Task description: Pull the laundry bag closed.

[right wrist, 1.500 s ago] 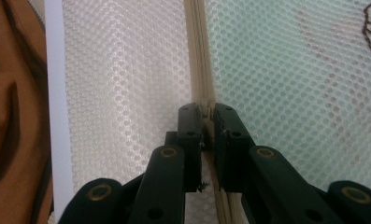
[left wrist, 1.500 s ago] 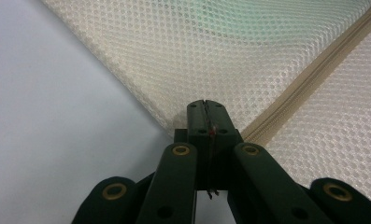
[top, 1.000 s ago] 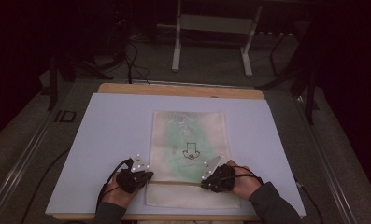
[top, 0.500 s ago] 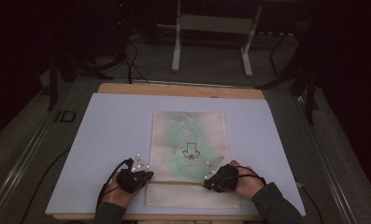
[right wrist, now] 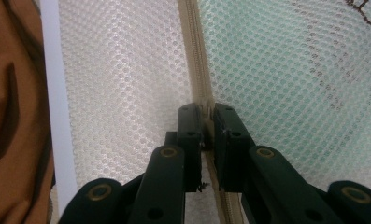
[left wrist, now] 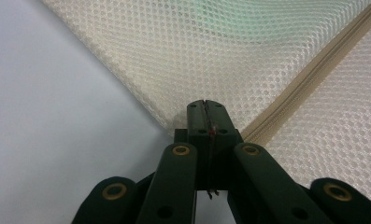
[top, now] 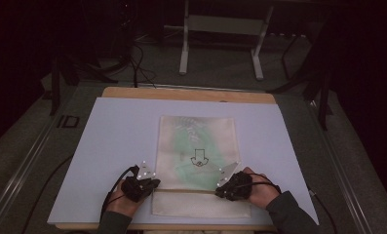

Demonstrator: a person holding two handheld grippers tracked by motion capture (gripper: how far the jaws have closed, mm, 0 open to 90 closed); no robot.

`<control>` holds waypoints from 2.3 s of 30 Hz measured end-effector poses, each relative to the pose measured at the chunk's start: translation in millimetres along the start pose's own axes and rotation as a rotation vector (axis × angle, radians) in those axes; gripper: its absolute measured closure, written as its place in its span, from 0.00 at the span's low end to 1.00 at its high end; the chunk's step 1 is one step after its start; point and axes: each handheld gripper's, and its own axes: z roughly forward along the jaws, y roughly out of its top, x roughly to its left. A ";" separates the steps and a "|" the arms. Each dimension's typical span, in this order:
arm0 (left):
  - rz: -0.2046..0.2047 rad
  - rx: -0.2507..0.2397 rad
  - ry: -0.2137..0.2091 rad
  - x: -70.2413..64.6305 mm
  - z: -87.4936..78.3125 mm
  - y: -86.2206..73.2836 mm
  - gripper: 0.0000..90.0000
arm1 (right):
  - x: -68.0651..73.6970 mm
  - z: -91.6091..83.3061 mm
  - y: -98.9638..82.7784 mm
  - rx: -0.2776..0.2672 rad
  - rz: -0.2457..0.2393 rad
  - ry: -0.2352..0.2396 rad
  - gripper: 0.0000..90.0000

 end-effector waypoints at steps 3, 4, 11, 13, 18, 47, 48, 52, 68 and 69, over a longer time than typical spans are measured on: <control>-0.001 -0.001 -0.001 0.1 0.1 0.0 0.99 | -0.3 -0.8 -1.4 0.002 0.001 -0.002 0.92; 0.000 -0.001 0.000 0.0 0.0 0.0 0.99 | -0.4 -1.5 -1.7 0.000 0.004 0.002 0.92; 0.000 -0.001 0.000 0.0 0.1 0.0 0.99 | -0.9 -3.9 -4.2 0.009 0.010 0.001 0.92; 0.000 0.000 -0.001 0.1 0.0 0.0 0.99 | -1.8 -4.9 -6.2 0.004 0.011 0.000 0.92; -0.001 -0.001 0.000 0.1 0.0 0.0 0.99 | -2.4 -7.2 -9.1 0.003 0.014 0.001 0.92; -0.002 0.001 -0.002 0.3 0.0 0.1 0.99 | -6.4 -19.2 -29.5 0.008 0.053 -0.006 0.92; -0.002 0.001 -0.003 0.3 0.0 0.1 0.99 | -6.5 -19.8 -30.8 0.008 0.054 -0.006 0.92; -0.003 0.001 -0.003 0.4 0.0 0.1 0.99 | -7.0 -22.0 -35.1 0.006 0.061 -0.009 0.92; -0.001 0.001 -0.001 0.2 0.1 0.1 0.99 | -8.2 -29.5 -49.6 -0.010 0.095 -0.017 0.92; 0.000 0.001 0.000 0.1 0.1 0.1 0.99 | -8.4 -29.9 -50.2 -0.011 0.095 -0.017 0.92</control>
